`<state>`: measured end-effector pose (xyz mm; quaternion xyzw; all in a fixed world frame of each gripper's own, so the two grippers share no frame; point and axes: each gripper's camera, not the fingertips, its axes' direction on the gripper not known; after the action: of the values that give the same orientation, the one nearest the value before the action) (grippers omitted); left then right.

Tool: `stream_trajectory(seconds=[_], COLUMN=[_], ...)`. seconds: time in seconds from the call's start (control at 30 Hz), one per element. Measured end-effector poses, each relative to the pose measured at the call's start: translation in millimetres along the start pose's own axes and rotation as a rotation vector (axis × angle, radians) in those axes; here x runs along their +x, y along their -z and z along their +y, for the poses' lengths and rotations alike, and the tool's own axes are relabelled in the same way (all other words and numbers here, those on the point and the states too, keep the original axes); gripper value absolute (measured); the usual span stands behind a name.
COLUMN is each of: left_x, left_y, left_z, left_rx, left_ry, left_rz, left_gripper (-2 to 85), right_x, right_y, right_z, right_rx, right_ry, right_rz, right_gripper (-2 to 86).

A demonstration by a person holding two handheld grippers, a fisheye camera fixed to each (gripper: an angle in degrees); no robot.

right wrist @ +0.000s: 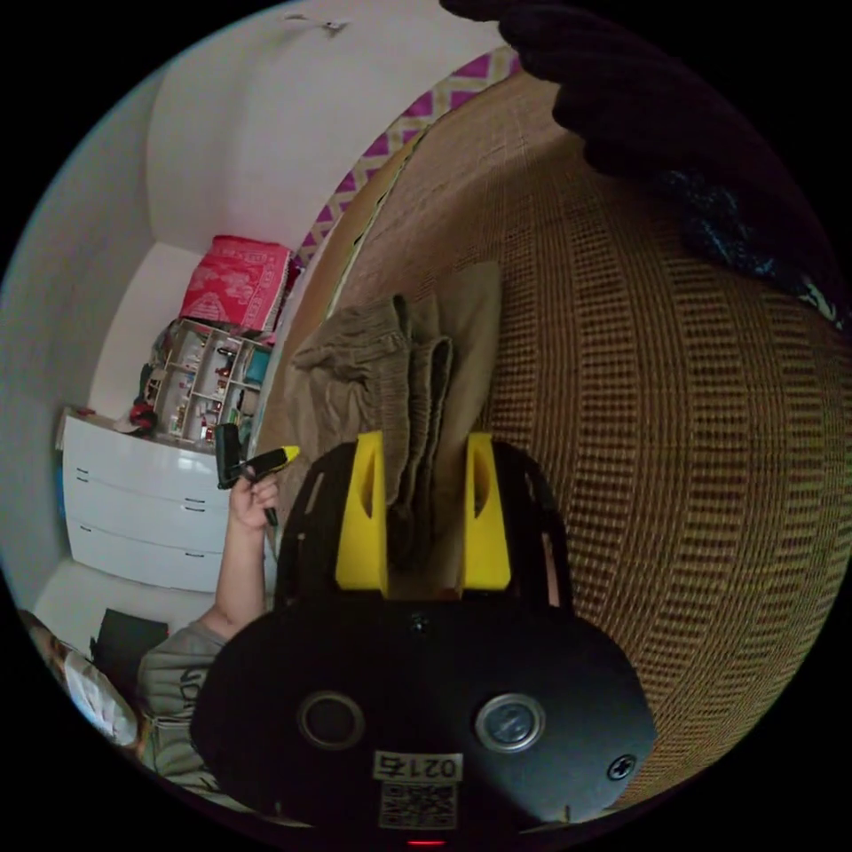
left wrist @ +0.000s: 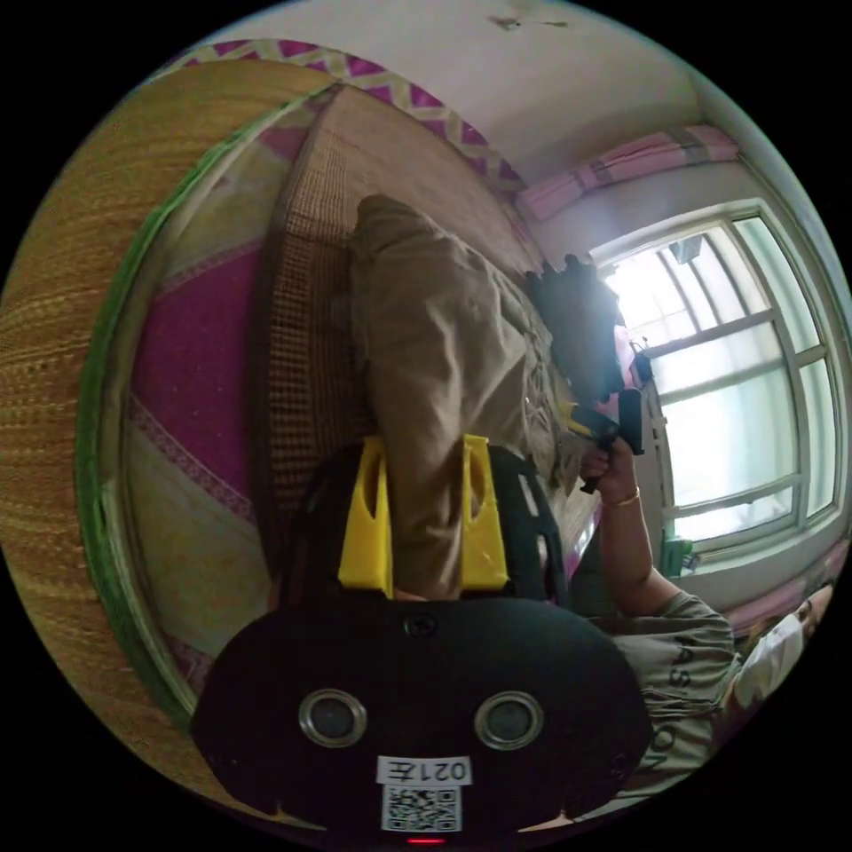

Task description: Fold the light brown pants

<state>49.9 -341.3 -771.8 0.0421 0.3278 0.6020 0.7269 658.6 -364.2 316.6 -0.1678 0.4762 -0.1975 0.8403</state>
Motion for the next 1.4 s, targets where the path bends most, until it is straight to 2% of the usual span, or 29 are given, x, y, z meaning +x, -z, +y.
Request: stream_trajectory(seconds=[0.03,0.17,0.3,0.47,0.7,0.8,0.87,0.97,1.1,1.23,1.33,1.4], left_x=[-6,-31,-29,-19,-74,-109,-140,-180,-172,-115,-64,-32], left_y=[-2,2,18,101,245,289,302,299,287,245,204,180], left_z=[-1,2,11,24,25,18,23,45,91,137,167,188], left_rx=[-0.004,0.019,0.051,0.172,0.445,0.606,0.680,0.608,0.627,0.550,0.476,0.488], left_ry=[-0.001,0.044,0.014,-0.085,-0.007,0.083,0.161,0.285,0.200,0.036,-0.049,-0.086], left_rz=[-0.003,0.078,0.064,0.025,-0.149,-0.243,-0.339,-0.376,-0.454,-0.473,-0.483,-0.527], left_gripper=[7.5,2.2,0.5,-0.1,0.9,5.6,12.2,14.3,11.3,7.5,1.5,0.1], right_x=[2,15,-12,-151,-322,-396,-428,-437,-407,-364,-337,-320], right_y=[-6,-19,-9,-7,-108,-170,-205,-235,-239,-199,-148,-114], right_z=[-5,-14,-22,-65,-175,-216,-226,-215,-179,-106,-50,-18], right_rx=[-0.006,0.001,0.012,0.000,-0.021,0.056,0.155,0.080,-0.070,-0.109,-0.053,0.002], right_ry=[-0.009,-0.063,0.015,0.324,0.503,0.572,0.549,0.614,0.693,0.805,0.826,0.832], right_rz=[0.020,-0.110,-0.126,0.053,-0.039,-0.016,0.124,0.233,0.257,0.325,0.327,0.334], right_gripper=[8.8,5.2,4.6,4.6,4.7,5.5,7.4,11.3,11.5,10.4,8.1,8.0])
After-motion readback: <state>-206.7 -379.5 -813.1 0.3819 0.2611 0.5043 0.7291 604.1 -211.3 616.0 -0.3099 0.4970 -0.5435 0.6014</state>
